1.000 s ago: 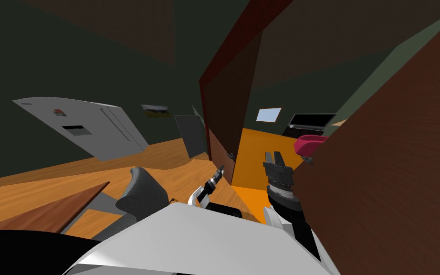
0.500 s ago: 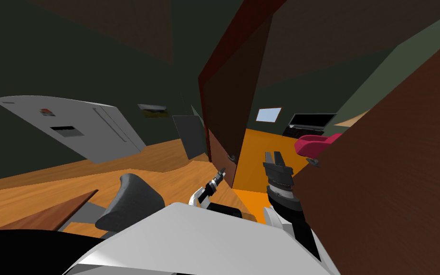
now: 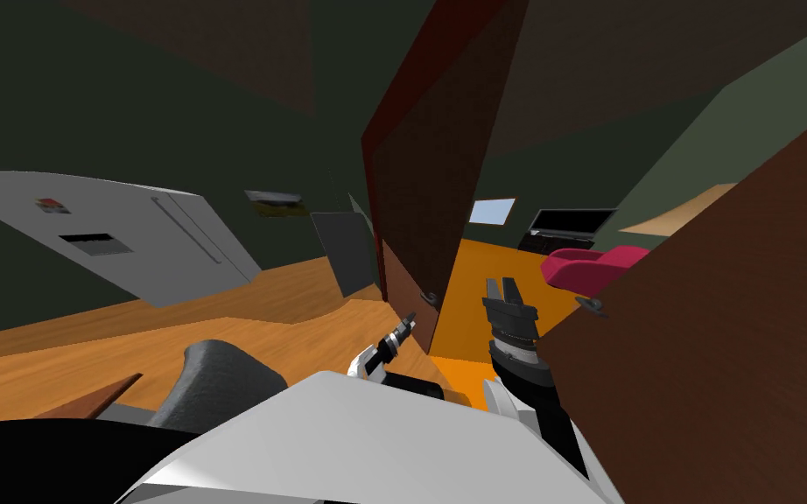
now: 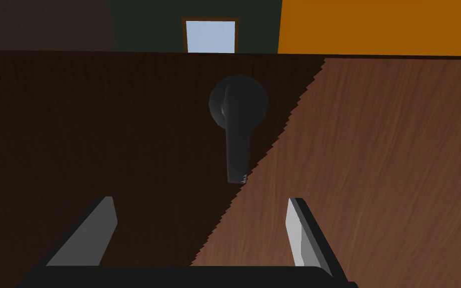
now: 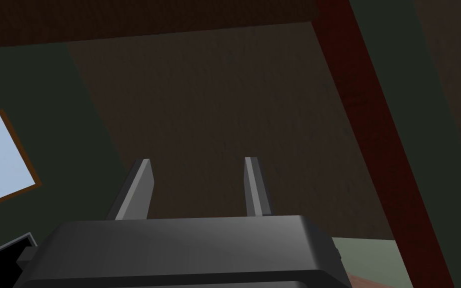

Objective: Push the door open

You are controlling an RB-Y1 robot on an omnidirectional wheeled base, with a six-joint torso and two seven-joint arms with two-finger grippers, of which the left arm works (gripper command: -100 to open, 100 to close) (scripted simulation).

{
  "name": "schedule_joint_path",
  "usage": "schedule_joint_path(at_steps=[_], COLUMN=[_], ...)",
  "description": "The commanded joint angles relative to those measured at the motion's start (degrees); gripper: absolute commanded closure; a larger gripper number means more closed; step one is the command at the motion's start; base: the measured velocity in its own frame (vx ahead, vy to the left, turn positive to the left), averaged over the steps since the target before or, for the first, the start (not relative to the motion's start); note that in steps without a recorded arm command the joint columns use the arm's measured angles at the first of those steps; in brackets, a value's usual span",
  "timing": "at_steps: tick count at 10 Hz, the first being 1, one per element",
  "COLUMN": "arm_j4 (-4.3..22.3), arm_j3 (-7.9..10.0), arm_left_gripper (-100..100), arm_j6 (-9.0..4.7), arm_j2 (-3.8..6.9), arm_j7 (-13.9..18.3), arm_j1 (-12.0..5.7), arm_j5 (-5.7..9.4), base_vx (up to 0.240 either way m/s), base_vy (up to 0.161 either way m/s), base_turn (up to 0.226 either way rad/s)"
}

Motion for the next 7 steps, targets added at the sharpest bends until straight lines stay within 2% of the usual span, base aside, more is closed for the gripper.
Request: schedule_joint_path(at_steps=[1,2,3,4,7], arm_j4=[1.9,3.1,2.8,3.3,3.7], arm_j3=[-0.56,-0.91,-0.60,-0.40,-0.09], arm_left_gripper=[-100,-100,-100,-100,-100], arm_j6=[-0.31,-0.51,-0.62,-0.76,-0.83], arm_j2=[-0.19,-0.39,-0.38,-0.05,-0.04], arm_j7=[0.3,0.5,0.3,0.1,-0.3], arm_j1=[-0.68,-1.10,-1.07,-1.12,-1.09], arm_j5=[-0.17,-0.28,-0.17,-0.05,0.10], base_vx=[0.156,0.156,0.072,0.126,0.152], base_vy=[0.057,0.051,0.023,-0.061,-0.110], base_turn=[-0.011,-0.019,-0.005,-0.042,-0.027])
